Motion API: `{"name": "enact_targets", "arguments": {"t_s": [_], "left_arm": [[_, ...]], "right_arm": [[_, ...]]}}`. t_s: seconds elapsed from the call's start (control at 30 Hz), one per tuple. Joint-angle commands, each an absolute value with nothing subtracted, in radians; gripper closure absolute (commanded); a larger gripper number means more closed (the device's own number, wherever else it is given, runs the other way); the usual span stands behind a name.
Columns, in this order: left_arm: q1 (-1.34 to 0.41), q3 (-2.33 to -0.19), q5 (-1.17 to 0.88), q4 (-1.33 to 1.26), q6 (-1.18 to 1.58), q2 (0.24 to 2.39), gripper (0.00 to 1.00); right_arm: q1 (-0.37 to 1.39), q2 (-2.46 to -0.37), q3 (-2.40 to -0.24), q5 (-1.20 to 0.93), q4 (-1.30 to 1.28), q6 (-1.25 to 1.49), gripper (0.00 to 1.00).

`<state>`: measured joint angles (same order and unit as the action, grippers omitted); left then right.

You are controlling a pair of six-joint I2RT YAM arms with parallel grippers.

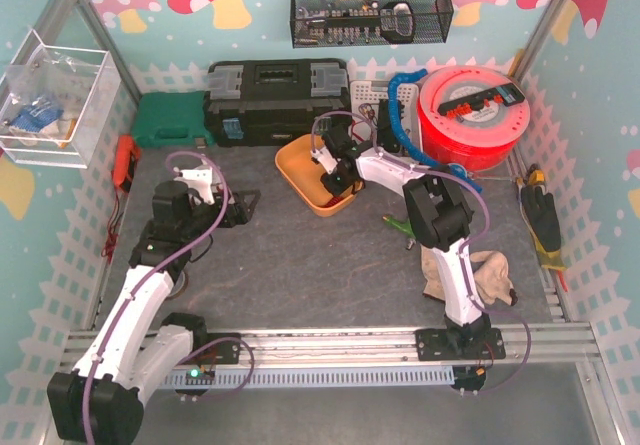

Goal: Install the large spring

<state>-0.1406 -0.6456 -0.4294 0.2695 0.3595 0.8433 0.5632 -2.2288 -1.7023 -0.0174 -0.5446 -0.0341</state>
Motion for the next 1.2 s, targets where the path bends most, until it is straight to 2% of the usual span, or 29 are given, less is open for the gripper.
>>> {"name": "enact_targets", "arguments": {"t_s": [0.0,0.23,0.47,0.67,0.87,0.97,1.17], "left_arm": [[-0.139,-0.647,-0.413,0.271,0.352,0.844,0.01],[-0.137,-0.646,-0.425,0.272,0.349,0.836,0.01],[-0.133,-0.633,-0.381,0.27,0.396,0.816,0.01],[-0.134,-0.622,-0.51,0.216,0.414,0.818,0.02],[-0.144,-0.602,-0.591,0.143,0.471,0.823,0.11],[-0.167,-0.598,-0.603,0.121,0.487,0.829,0.18],[-0.269,-0.582,-0.581,0.062,0.531,0.85,0.39]], "right_arm": [[0.559,-2.2,-1.681,-0.021,-0.555,-0.05,0.78],[0.565,-2.097,-1.664,-0.021,-0.509,-0.042,0.94],[0.593,-1.921,-1.506,-0.053,-0.391,-0.018,1.0],[0.666,-1.692,-1.244,-0.07,-0.149,0.043,1.0],[0.763,-1.55,-1.042,-0.028,0.057,0.082,1.0],[0.78,-1.496,-0.954,-0.083,0.148,0.119,1.0],[0.819,-1.405,-0.755,-0.118,0.363,0.118,1.0]]}}
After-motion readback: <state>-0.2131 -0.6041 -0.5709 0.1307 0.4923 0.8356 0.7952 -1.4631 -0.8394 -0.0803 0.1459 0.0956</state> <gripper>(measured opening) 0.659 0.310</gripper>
